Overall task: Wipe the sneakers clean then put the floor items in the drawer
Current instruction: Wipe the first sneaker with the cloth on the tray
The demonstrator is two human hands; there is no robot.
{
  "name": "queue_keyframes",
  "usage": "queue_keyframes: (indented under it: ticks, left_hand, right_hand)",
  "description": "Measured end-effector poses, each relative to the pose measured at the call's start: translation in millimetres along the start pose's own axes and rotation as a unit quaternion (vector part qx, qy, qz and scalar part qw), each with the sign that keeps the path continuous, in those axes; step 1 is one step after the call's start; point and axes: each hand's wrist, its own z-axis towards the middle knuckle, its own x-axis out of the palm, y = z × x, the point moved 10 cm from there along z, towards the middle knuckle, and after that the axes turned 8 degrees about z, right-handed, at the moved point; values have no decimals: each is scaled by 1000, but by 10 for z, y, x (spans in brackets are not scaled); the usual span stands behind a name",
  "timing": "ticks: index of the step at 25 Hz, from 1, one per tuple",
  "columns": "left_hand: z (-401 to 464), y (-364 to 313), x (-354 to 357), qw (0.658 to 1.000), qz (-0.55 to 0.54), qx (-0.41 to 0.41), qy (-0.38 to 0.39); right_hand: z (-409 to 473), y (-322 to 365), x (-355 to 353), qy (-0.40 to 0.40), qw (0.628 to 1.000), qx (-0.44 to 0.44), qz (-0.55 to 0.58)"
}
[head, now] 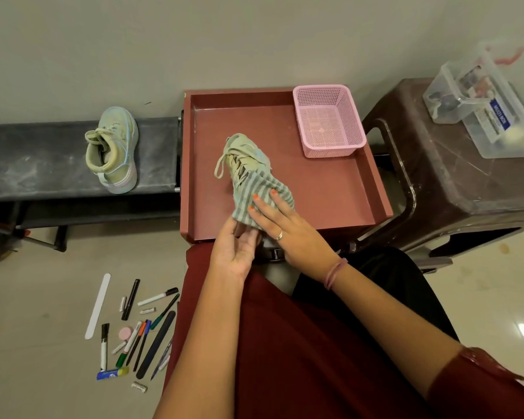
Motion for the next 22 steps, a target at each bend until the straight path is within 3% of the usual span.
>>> queue_keyframes:
  ticks: [5, 7, 10, 14, 17, 19, 22]
  left_hand:
    - [63, 23, -41, 999, 4, -38, -8]
    - [27, 59, -85, 997, 25, -69, -13]
    - [-48, 132, -49, 993, 17, -119, 14]
    - [-40, 154, 15, 991, 57, -115, 27]
    - [21, 2, 68, 996, 64, -47, 34]
    - [10, -106, 132, 990, 130, 9, 57]
    - [17, -106, 128, 975, 215, 41, 35]
  right_hand:
    - [201, -117, 11, -28, 999, 7, 17]
    - [226, -320, 12, -28, 993, 78, 90]
    - [288, -875, -16, -8, 947, 227, 228]
    - [206, -1097, -55, 40, 918, 307, 248]
    - [119, -698, -129, 17, 940, 241, 240]
    - [68, -369, -33, 43, 964, 172, 199]
    - [125, -373, -5, 45, 974, 159, 152]
